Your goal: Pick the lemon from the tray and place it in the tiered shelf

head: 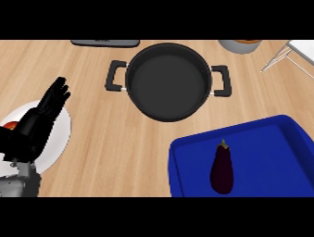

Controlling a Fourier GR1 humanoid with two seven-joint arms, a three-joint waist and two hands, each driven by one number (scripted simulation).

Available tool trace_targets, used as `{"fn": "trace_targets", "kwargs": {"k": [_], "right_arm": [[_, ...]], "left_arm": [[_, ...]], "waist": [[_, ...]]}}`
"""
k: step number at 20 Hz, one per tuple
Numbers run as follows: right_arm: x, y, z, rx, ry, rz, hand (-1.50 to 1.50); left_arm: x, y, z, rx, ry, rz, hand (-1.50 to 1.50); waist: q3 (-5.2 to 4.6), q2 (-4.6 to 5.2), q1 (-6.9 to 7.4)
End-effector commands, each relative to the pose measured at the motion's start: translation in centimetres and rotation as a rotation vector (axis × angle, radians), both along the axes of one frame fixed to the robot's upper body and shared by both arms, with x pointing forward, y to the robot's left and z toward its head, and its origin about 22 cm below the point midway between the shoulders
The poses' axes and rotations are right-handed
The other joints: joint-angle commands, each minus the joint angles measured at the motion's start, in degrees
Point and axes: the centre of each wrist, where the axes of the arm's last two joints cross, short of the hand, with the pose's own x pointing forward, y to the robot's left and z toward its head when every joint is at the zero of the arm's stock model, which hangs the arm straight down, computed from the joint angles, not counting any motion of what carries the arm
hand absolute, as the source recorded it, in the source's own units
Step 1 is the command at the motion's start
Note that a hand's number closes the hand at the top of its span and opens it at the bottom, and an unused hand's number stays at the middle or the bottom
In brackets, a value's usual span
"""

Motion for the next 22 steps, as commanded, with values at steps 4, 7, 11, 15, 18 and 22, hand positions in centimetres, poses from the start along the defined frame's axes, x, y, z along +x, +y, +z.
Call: {"fn": "trace_targets", "kwargs": {"k": [4, 7, 11, 15, 18, 22], "right_arm": [[0.2, 0.3, 3.3, 0.028, 0.033, -0.184, -1.5], [0.9, 2.0, 5.7, -0.021, -0.061, -0.139, -1.5], [1.1, 3.4, 8.3, -0.048, -0.313, -0.079, -1.5], [0.6, 4.4, 12.1, -0.101, -0.487, -0.046, -1.5], [-0.5, 5.1, 16.4, -0.102, -0.652, -0.07, -1.5], [-3.3, 4.4, 21.4, -0.08, -0.921, -0.136, -1.5]], "left_arm": [[0.3, -0.3, 0.0, 0.0, 0.006, 0.001, 0.0], [0.6, 0.4, 0.7, 0.0, 0.015, 0.013, 0.0], [0.4, -0.3, 0.9, 0.003, 0.002, 0.005, 0.0], [0.5, 0.5, -1.0, 0.003, 0.008, 0.035, 0.0], [0.1, -0.2, -0.2, -0.001, 0.017, 0.014, 0.0], [-0.5, 0.0, -0.6, -0.005, 0.012, 0.015, 0.0]], "waist": [[0.18, -0.4, -0.8], [0.17, -0.48, -0.83], [0.21, -0.49, -0.47], [0.11, -0.44, -0.98], [0.13, -0.66, -0.52], [0.11, -1.11, -0.97]]}}
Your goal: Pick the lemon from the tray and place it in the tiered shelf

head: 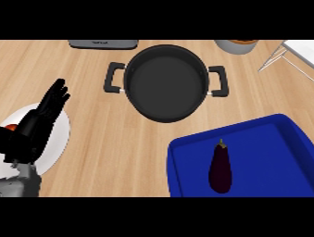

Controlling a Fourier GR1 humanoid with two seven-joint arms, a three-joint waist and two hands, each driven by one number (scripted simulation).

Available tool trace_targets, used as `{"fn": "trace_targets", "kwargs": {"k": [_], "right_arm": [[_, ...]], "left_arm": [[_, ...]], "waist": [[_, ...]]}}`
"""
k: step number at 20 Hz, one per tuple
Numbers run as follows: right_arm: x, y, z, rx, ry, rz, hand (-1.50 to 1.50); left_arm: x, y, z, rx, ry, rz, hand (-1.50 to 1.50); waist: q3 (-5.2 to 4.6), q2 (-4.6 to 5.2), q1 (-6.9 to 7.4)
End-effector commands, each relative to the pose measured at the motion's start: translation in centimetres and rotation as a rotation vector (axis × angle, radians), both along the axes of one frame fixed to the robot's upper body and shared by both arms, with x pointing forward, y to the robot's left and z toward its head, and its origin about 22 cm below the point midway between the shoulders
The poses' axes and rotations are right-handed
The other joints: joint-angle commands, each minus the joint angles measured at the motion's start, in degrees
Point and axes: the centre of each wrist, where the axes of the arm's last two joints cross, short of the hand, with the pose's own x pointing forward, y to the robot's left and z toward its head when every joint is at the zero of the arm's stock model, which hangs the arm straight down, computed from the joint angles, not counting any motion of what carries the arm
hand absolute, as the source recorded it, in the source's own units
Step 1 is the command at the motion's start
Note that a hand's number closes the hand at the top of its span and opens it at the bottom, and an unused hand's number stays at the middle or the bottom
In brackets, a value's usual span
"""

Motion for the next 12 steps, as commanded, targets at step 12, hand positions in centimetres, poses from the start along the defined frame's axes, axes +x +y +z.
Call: {"fn": "trace_targets", "kwargs": {"k": [12], "right_arm": [[-7.4, 3.8, 7.7, 0.152, -0.609, 0.012, -1.5]], "left_arm": [[-2.3, 2.8, -1.9, 0.001, 0.041, 0.077, 0.0]], "waist": [[-0.06, -1.88, -4.3]]}}
